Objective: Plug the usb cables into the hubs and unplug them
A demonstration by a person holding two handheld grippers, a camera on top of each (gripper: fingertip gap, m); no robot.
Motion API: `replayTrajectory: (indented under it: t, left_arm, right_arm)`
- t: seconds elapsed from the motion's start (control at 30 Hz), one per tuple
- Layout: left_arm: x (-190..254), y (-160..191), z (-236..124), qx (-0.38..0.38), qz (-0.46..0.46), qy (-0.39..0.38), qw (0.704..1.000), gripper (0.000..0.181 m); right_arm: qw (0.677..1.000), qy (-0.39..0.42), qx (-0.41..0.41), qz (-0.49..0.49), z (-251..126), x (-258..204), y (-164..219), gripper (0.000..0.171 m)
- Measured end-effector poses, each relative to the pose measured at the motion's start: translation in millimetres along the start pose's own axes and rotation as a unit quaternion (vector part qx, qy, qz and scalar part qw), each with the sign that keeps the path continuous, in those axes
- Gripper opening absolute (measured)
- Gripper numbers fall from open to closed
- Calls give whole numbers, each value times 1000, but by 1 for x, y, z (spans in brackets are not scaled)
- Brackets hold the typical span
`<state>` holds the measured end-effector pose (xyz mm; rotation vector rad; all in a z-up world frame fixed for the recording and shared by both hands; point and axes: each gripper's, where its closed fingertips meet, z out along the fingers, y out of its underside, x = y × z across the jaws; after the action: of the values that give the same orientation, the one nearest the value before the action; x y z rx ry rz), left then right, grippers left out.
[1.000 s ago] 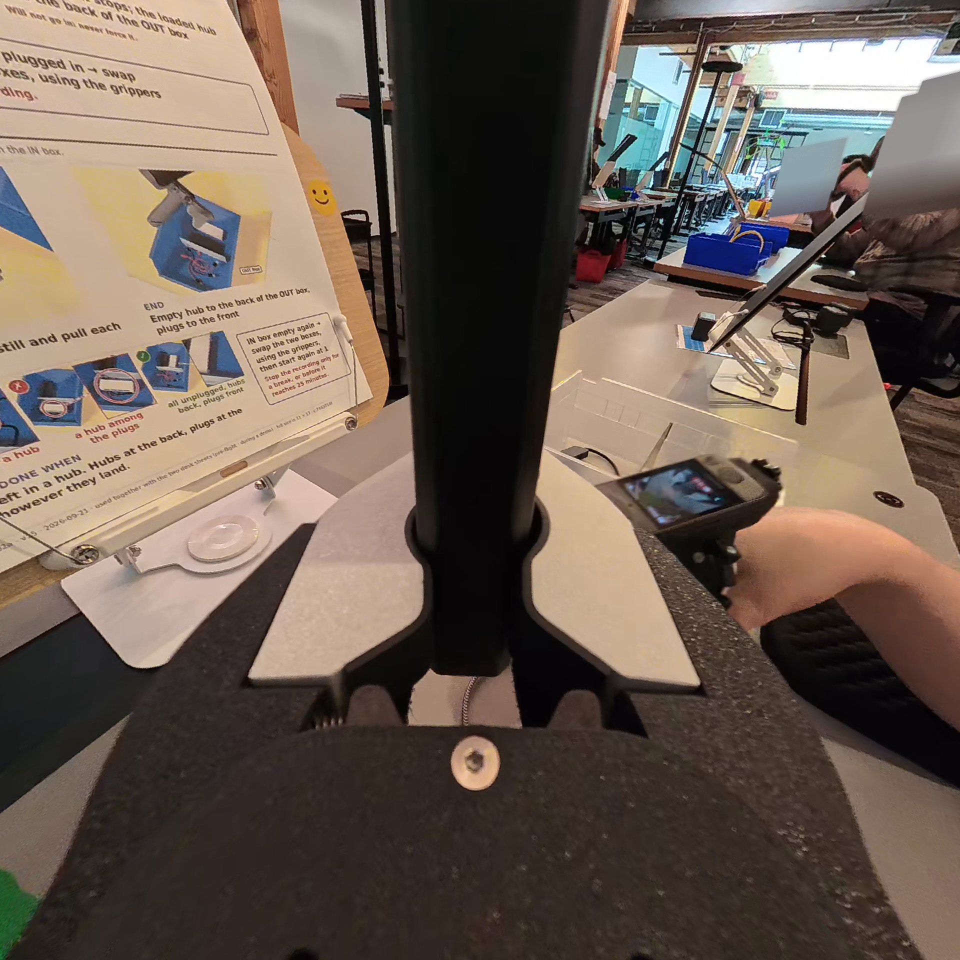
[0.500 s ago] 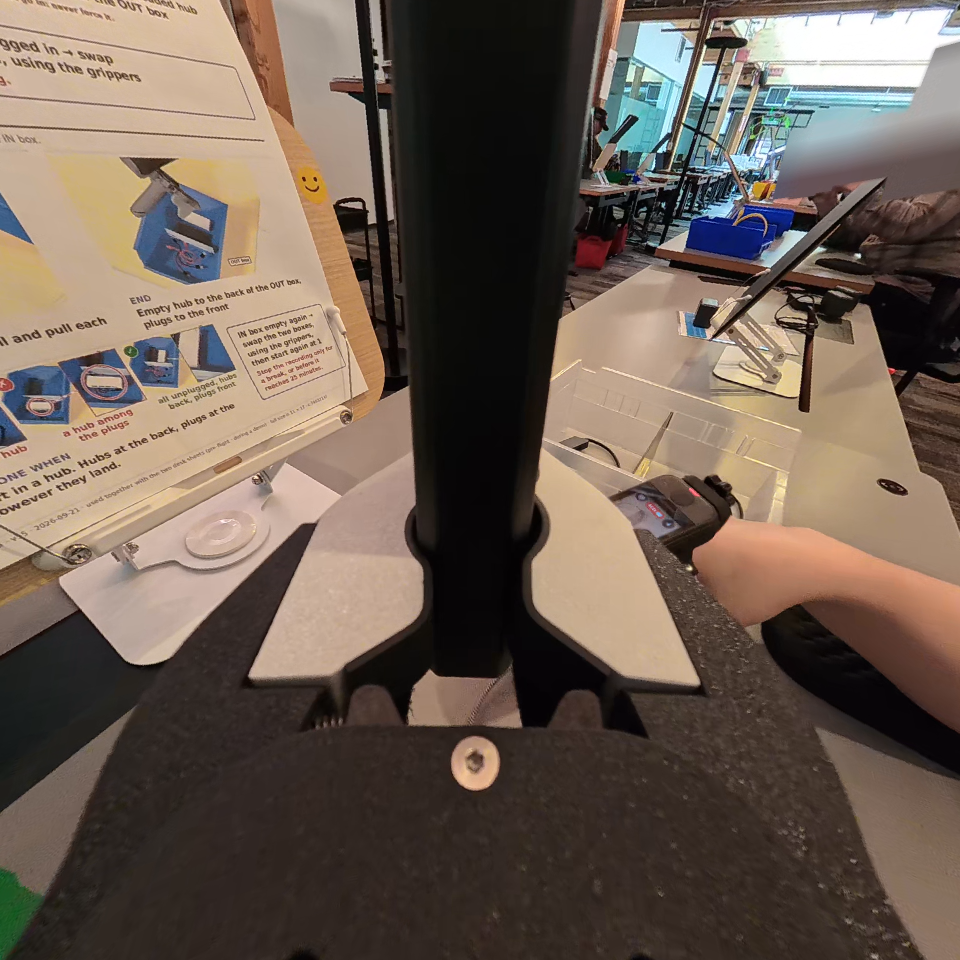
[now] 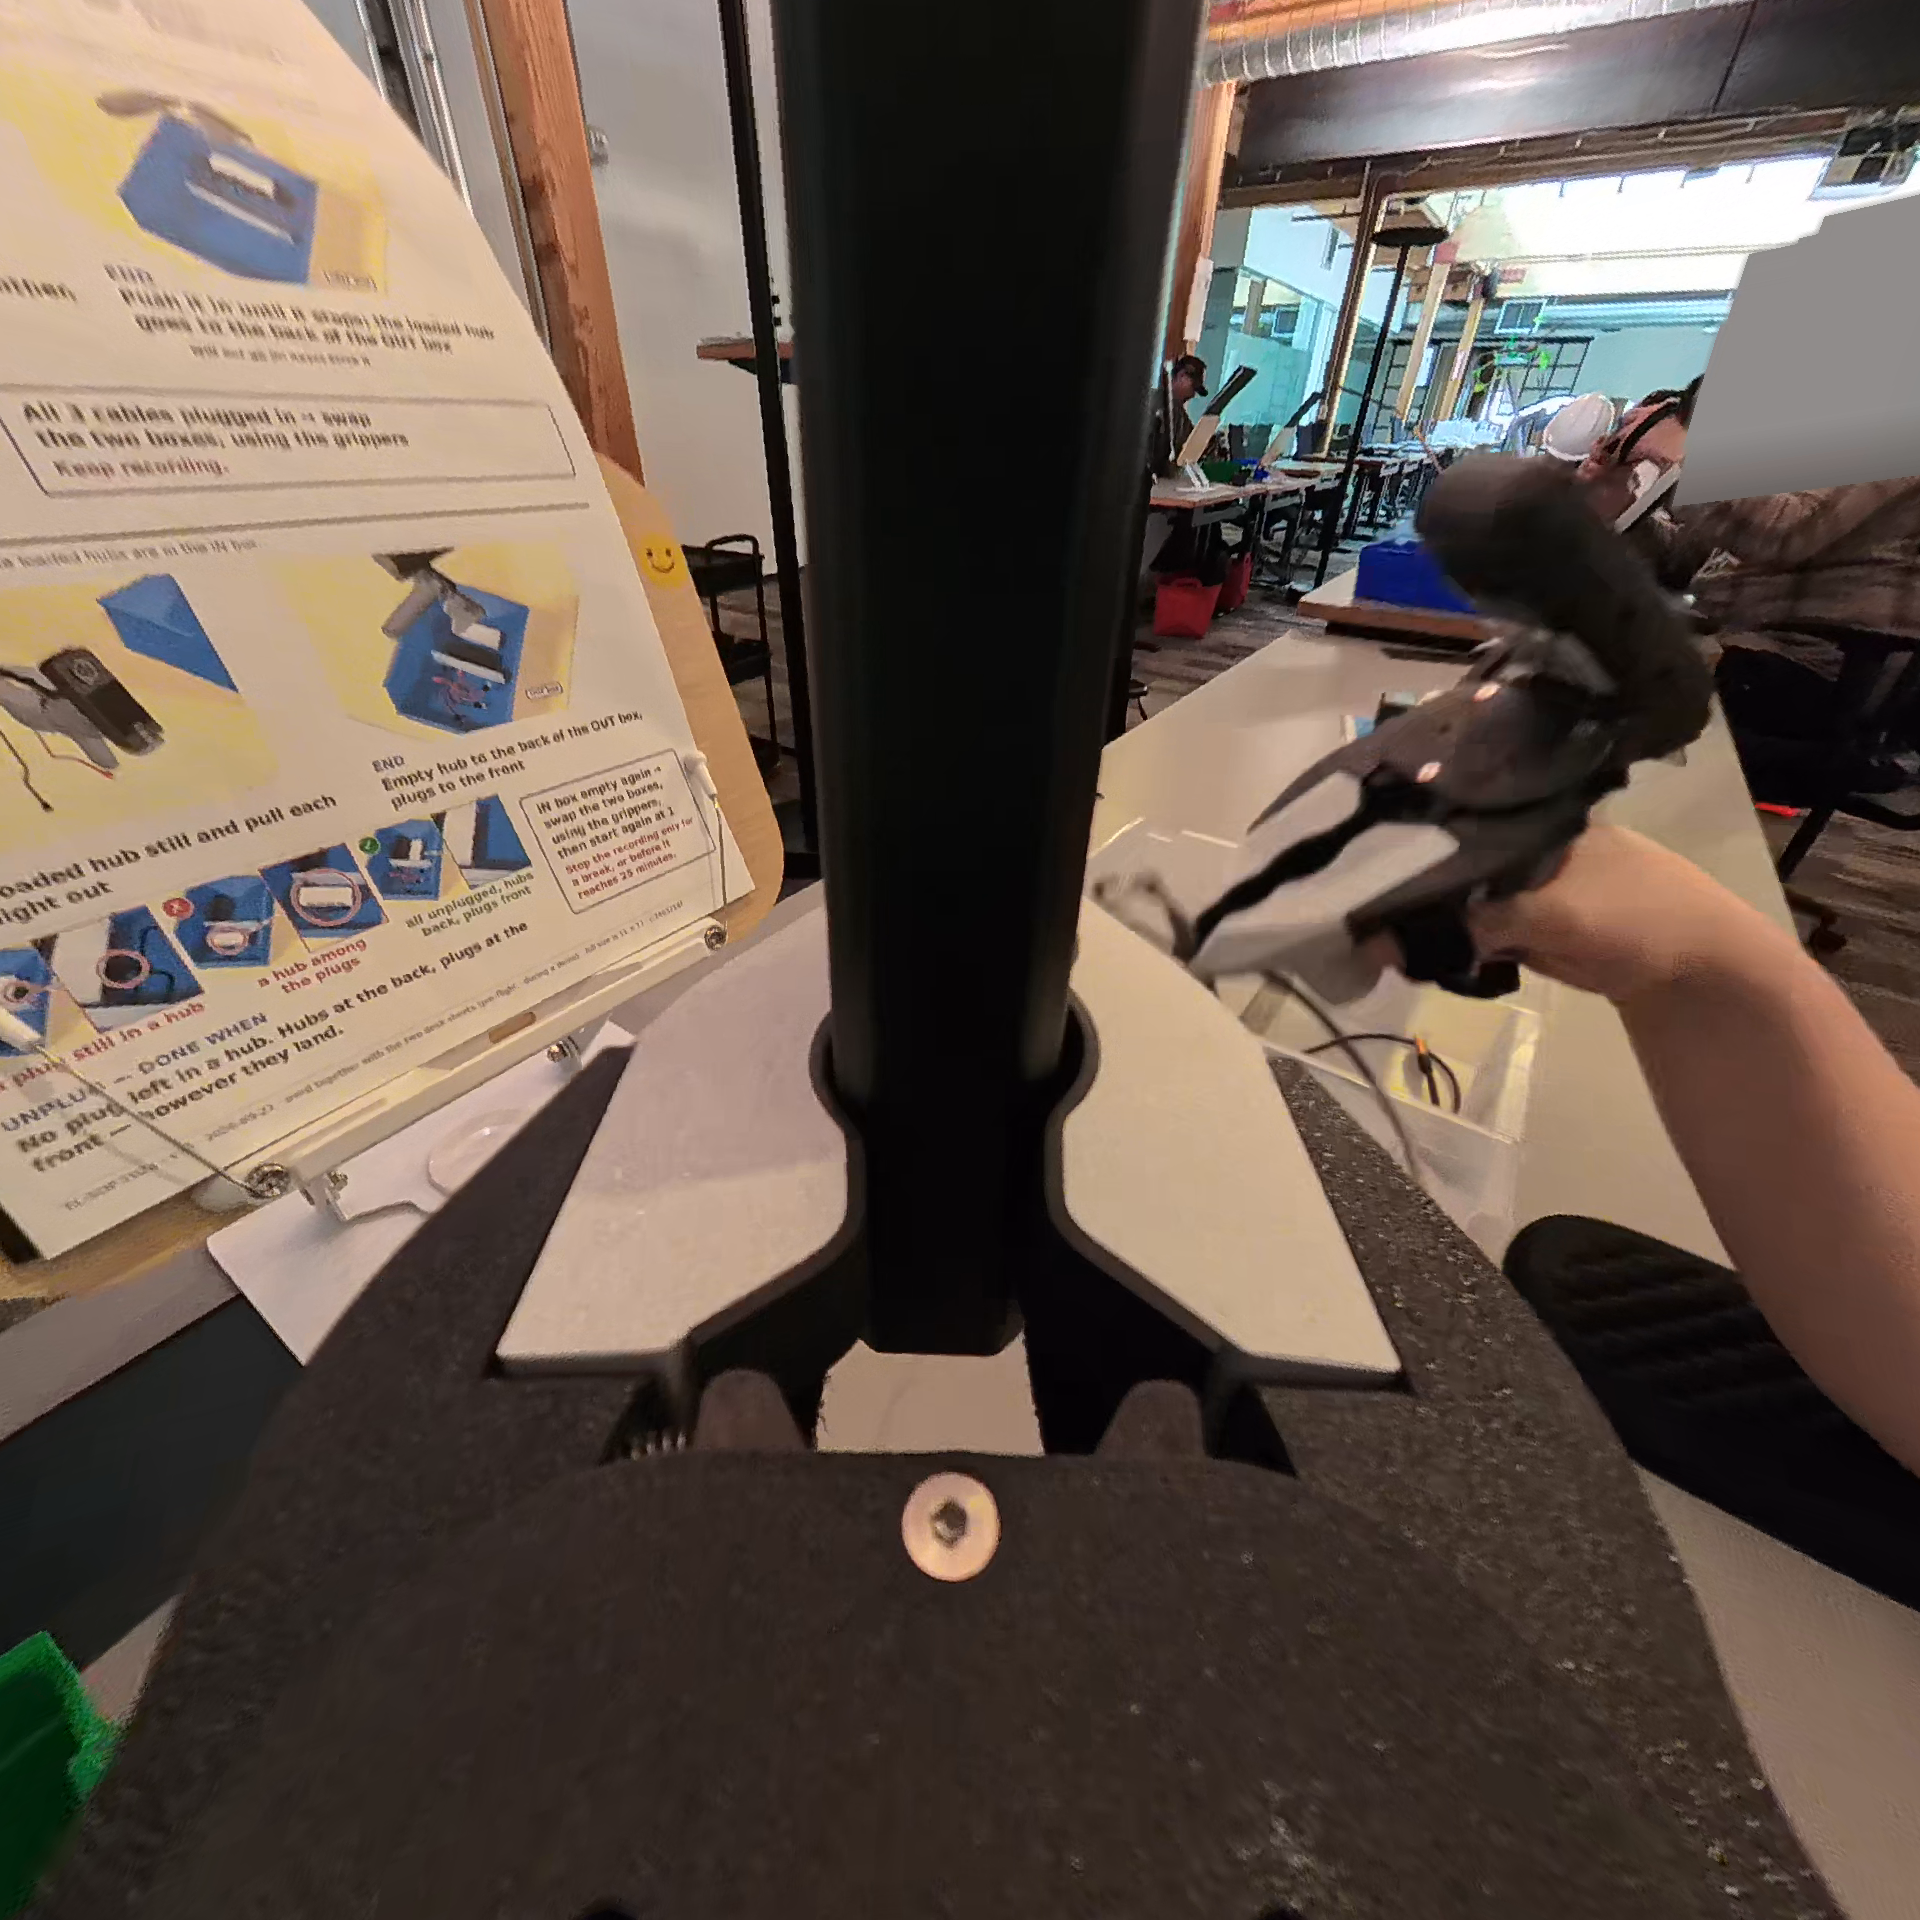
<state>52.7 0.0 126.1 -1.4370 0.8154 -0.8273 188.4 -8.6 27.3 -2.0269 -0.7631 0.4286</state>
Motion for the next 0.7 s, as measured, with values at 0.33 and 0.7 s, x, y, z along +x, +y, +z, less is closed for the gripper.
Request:
replayTrajectory:
  t: [0.33,0.7]
  left_arm:
    - [22,-8,-1,0,27,19,999,30]
    - [26,1,7,-16,30,22,999,30]
  right_arm:
    - [938,76,330,69,-183,48,-59,8]
    - [974,120,106,163,-172,100,42,8]
